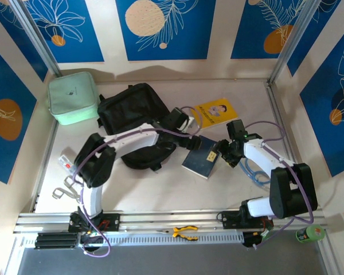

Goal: Pack the student bag
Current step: Pick up the book from the middle-right of the table.

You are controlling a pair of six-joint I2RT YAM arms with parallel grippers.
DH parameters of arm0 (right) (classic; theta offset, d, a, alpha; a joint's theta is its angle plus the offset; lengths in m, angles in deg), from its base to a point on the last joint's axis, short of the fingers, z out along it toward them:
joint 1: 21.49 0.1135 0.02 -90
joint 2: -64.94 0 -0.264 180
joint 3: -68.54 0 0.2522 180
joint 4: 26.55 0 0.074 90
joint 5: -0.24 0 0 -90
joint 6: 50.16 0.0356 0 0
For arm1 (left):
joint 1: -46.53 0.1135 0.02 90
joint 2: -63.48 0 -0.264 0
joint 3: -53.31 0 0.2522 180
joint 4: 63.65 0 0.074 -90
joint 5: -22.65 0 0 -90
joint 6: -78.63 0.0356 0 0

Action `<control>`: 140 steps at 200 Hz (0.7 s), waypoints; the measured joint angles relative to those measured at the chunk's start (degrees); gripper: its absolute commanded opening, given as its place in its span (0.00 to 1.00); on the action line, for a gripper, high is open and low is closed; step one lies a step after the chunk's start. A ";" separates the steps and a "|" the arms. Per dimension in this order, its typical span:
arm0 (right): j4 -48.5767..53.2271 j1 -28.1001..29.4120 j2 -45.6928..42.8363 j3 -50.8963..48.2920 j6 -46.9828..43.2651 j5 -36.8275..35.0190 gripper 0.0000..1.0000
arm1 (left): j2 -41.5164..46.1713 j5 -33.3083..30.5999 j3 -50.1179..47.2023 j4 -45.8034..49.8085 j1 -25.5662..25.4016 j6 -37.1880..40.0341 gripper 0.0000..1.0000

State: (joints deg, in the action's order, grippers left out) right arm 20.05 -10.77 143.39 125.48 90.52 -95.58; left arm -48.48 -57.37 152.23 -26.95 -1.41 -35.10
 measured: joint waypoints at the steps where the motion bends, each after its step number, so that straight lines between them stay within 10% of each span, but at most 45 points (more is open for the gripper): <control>1: -0.02 -0.02 0.02 0.00 -0.02 0.07 0.66 | -0.26 -0.02 0.31 0.22 -0.15 0.00 0.87; 140: -3.52 -0.20 6.58 -0.59 -3.06 5.44 0.42 | -13.51 -4.07 10.14 10.23 -2.60 0.07 0.62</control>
State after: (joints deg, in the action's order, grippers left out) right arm 16.53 -10.97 149.97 124.89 87.46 -90.14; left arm -61.99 -61.44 162.38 -16.72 -4.01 -35.03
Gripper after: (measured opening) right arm 0.467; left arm 0.627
